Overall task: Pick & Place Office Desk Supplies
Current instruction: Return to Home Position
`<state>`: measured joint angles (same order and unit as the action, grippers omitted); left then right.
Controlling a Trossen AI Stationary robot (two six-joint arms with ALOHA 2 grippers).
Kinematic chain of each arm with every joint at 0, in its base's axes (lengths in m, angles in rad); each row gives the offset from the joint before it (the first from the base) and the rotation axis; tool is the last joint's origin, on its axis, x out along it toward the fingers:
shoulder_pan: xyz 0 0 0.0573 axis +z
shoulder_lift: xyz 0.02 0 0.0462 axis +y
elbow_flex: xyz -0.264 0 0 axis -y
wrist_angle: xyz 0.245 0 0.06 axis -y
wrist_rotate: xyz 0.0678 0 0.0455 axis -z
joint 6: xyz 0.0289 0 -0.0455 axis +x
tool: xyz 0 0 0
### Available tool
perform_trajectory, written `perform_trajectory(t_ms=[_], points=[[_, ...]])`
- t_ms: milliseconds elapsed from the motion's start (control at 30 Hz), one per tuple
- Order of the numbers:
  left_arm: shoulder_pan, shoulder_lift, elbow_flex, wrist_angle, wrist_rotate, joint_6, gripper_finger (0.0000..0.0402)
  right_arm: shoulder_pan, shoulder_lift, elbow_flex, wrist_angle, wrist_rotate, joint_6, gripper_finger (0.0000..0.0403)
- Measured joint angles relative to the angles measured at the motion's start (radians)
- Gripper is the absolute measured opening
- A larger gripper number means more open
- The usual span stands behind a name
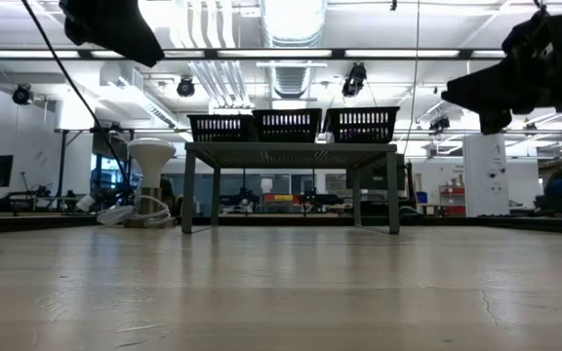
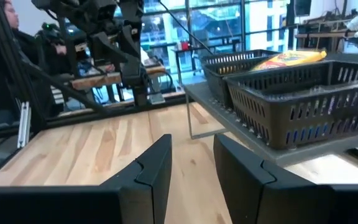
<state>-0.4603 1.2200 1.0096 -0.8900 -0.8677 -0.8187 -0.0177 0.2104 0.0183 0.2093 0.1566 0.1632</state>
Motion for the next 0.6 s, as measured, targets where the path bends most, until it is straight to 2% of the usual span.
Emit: perform_trajectory(t_ms=[167,367,500,600], points=[[0.000,-0.072,0.000,-0.053,-0.016,-0.055,0.0163,0.000,0.008,-0.010,0.003,0.001,0.014,0.0117],[0.001,-0.287,-0.012,-0.171,-0.038,-0.105,0.0163,0.000,0.008,-0.010,-0.030,0.000,0.014,0.0120],[0.001,-0.447,-0.099,-0.137,-0.033,-0.090,0.0163,0.000,0.010,-0.010,-0.096,0.001,0.014,0.0116],[0.001,-0.556,-0.213,-0.042,-0.018,-0.072,0.0163,0.000,0.010,-0.010,-0.136,0.001,0.029,0.0112]])
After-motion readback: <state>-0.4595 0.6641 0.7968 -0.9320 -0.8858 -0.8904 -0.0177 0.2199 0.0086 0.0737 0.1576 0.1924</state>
